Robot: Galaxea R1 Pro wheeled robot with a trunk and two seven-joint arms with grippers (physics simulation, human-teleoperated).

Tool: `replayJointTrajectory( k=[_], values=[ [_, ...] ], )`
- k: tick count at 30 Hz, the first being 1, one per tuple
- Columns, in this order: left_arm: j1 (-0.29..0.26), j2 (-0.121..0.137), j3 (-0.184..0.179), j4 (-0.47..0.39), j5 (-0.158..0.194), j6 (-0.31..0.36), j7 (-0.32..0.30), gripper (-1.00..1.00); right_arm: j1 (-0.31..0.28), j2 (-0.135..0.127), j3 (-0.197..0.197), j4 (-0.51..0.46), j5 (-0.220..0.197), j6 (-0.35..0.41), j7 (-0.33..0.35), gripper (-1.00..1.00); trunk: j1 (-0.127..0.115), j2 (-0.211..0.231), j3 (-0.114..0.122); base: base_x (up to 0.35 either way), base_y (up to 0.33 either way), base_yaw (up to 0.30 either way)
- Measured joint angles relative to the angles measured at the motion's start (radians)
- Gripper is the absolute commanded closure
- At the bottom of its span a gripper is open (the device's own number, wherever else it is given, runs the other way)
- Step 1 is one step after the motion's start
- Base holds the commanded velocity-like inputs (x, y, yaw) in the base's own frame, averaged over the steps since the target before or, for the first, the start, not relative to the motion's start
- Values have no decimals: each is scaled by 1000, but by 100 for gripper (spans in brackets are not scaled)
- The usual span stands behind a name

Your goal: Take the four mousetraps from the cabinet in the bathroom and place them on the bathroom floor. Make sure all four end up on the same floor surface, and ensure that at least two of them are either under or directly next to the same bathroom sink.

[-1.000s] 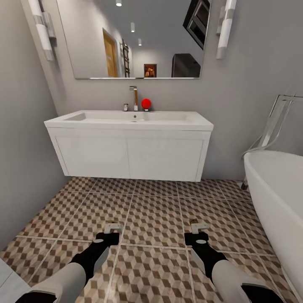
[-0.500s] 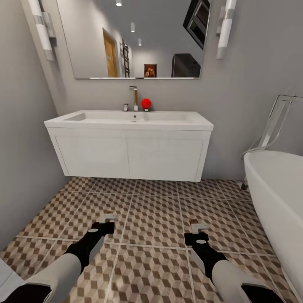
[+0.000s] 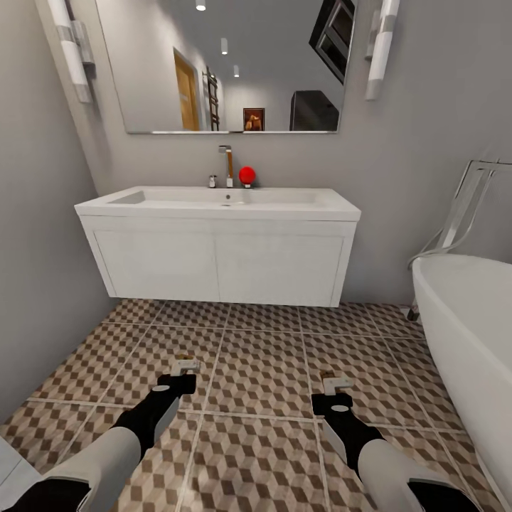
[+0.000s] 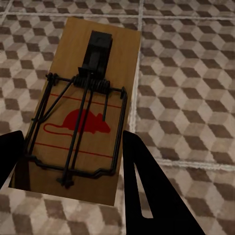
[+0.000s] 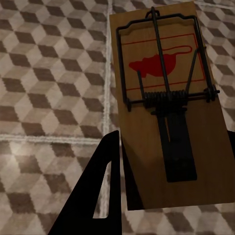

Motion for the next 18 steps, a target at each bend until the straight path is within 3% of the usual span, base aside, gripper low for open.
replayJointTrajectory(
  k=[8,18],
  values=[
    [0,-11,3,2,2,-2,55,100,0,0,0,0,0,1,-1,100,0,0,0,0,0,0],
    [0,-16,4,5,2,-8,65,100,0,0,0,0,0,1,-2,100,5,-2,-39,0,0,0]
  ],
)
